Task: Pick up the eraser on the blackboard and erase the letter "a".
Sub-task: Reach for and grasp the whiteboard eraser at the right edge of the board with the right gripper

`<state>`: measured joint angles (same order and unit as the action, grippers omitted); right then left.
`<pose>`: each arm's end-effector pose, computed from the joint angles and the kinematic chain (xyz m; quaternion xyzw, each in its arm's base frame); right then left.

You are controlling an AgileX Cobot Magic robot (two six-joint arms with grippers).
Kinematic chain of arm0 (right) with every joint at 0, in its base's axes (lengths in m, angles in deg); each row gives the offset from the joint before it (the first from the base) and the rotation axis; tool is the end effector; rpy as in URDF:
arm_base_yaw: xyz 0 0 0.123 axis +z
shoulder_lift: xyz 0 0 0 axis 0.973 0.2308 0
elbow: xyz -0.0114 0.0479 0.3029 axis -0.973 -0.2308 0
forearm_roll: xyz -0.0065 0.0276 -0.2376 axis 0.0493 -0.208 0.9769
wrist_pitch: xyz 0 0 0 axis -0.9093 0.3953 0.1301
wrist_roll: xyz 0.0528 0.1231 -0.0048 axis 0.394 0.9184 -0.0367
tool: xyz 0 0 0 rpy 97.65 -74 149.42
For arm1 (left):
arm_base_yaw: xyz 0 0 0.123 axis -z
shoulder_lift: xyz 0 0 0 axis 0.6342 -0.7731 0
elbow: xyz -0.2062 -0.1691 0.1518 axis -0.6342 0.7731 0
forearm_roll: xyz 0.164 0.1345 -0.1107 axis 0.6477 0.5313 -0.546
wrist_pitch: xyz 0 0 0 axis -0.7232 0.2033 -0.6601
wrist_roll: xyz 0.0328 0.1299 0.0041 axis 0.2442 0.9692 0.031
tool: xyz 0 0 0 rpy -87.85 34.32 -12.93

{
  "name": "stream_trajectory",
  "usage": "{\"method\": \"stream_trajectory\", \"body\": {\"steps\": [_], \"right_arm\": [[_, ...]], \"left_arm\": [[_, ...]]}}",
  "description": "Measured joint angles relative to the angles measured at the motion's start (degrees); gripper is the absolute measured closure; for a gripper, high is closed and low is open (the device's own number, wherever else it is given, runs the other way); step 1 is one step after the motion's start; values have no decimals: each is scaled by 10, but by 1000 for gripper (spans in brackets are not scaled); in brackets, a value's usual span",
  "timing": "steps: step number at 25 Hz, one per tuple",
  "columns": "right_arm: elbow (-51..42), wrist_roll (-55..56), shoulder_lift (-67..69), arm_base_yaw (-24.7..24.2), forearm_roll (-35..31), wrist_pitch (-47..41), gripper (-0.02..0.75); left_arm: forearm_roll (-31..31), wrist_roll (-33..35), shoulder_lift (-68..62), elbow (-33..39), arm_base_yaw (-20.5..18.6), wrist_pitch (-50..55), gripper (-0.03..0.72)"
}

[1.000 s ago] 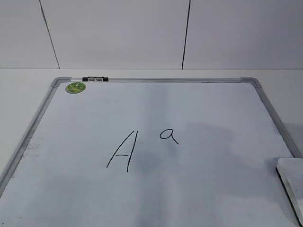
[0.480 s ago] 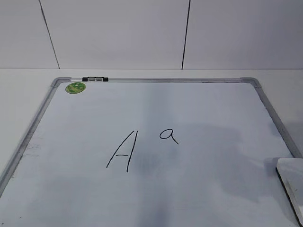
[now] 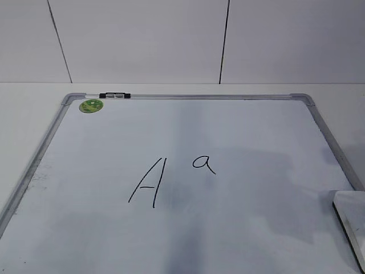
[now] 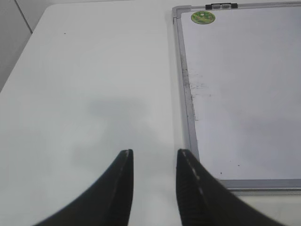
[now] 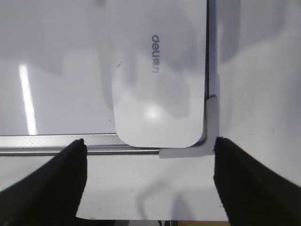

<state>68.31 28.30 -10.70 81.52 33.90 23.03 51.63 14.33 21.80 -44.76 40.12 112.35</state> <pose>0.1492 0.0196 0.2073 0.0160 0.9943 0.0359 0.0989 -0.0019 -0.0007 0.2486 0.0059 0.8656 -0.0064 0.5007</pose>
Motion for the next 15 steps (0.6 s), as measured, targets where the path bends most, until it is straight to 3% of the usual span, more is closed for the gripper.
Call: {"method": "stream_trajectory", "body": {"steps": [15], "right_arm": [[0,-8,14,0,0,21,59]], "left_arm": [[0,0,0,0,0,0,454]]}}
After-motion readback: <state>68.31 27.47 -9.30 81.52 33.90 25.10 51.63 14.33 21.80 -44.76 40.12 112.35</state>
